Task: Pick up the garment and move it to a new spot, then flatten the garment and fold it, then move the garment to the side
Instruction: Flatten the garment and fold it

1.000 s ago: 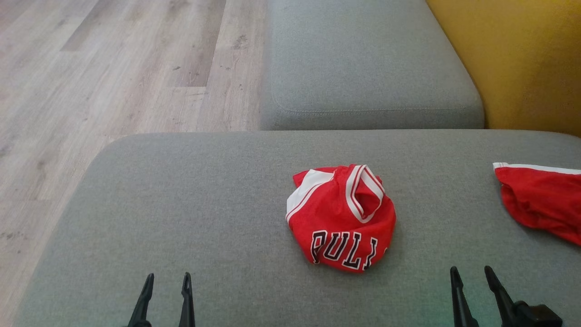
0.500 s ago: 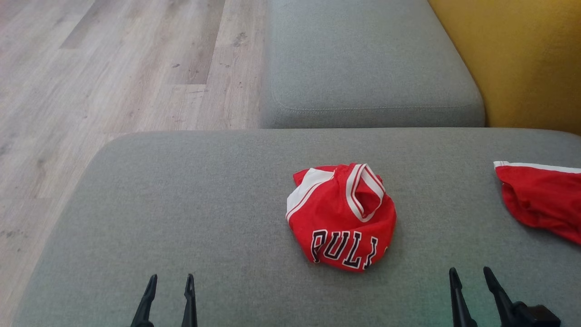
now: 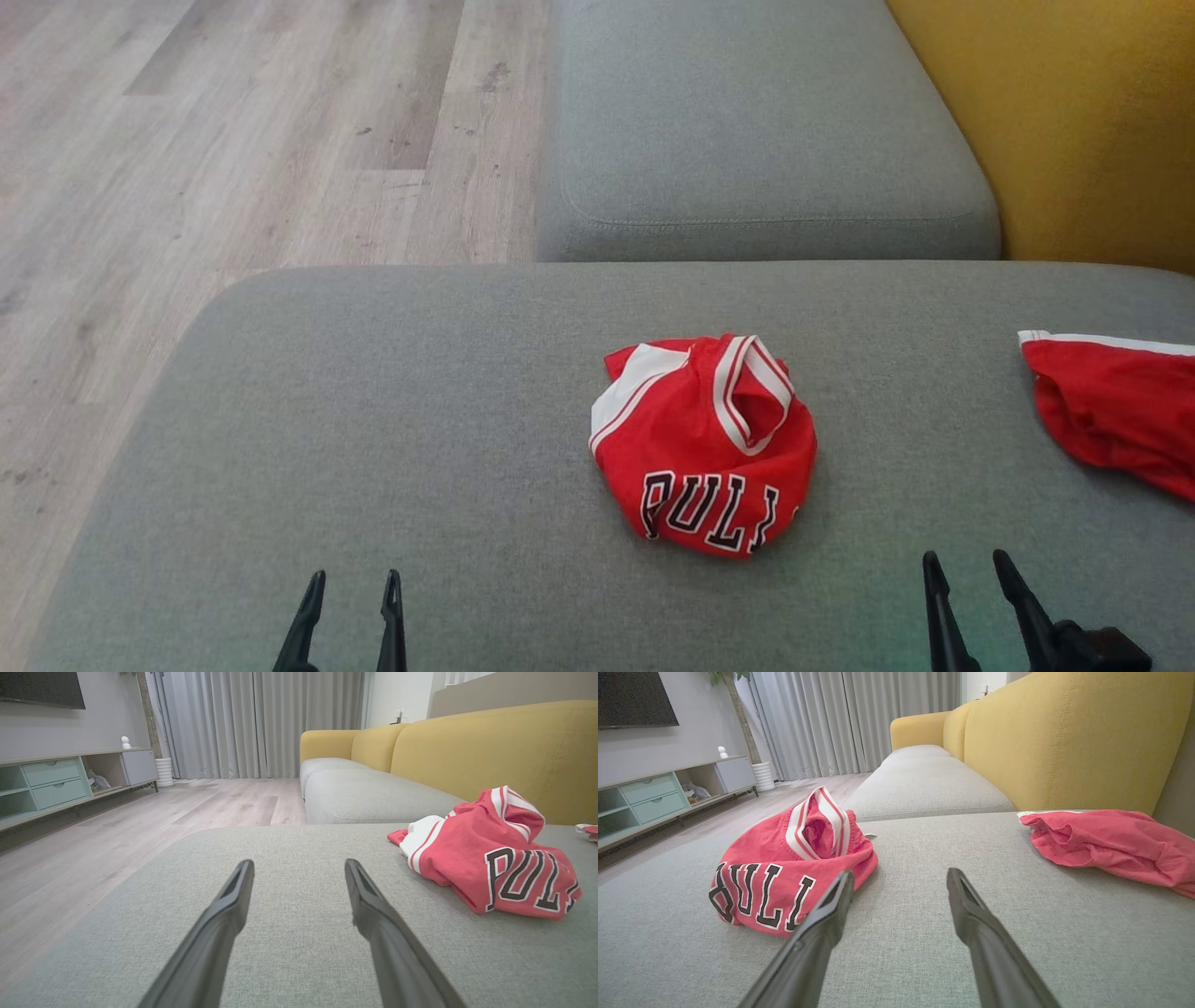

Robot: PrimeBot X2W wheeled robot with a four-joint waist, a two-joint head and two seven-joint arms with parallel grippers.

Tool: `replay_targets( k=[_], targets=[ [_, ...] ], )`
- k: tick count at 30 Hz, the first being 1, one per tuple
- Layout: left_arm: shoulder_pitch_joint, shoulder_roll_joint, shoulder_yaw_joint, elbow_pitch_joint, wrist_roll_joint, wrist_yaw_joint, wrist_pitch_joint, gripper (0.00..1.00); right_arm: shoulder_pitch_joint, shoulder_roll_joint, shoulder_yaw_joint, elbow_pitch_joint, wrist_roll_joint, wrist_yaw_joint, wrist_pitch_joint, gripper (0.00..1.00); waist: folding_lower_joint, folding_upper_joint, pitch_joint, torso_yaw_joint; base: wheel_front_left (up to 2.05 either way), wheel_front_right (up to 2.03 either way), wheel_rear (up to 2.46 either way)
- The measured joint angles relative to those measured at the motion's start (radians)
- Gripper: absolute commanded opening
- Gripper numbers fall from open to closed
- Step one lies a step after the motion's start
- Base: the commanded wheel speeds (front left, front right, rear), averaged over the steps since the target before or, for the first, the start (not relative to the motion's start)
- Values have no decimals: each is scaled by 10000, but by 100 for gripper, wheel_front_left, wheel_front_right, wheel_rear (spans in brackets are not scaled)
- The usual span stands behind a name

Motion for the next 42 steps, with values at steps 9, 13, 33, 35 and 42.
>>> replay_targets(
  k=[9, 13, 33, 35, 42],
  targets=[
    [-53, 0, -504, 205, -19, 36, 0, 100, -6, 0, 4, -4, 13, 0, 0, 100, 0, 0, 132, -109, 0, 0, 0],
    [-476, 0, -1137, 357, -267, 123, 0, 100, -53, 0, 69, -50, -4, 0, 0, 100, 0, 0, 328, -272, 0, 0, 0],
    [-6334, -67, -5501, 3916, -2075, 1358, -13, 100, -1568, -435, 1087, -35, -73, 0, 0, 100, 3, 0, 2466, -2257, 0, 0, 0],
    [-6794, -73, -5831, 4182, -2483, 1354, -13, 100, -1685, -468, 1095, 6, -44, 0, 0, 100, 3, 0, 2694, -2437, 0, 0, 0],
    [-8165, -111, -6920, 5436, -3519, 1864, -13, 100, -1891, -571, 1599, 59, 374, 0, 0, 100, 2, 0, 3235, -2858, 0, 0, 0]
  ],
)
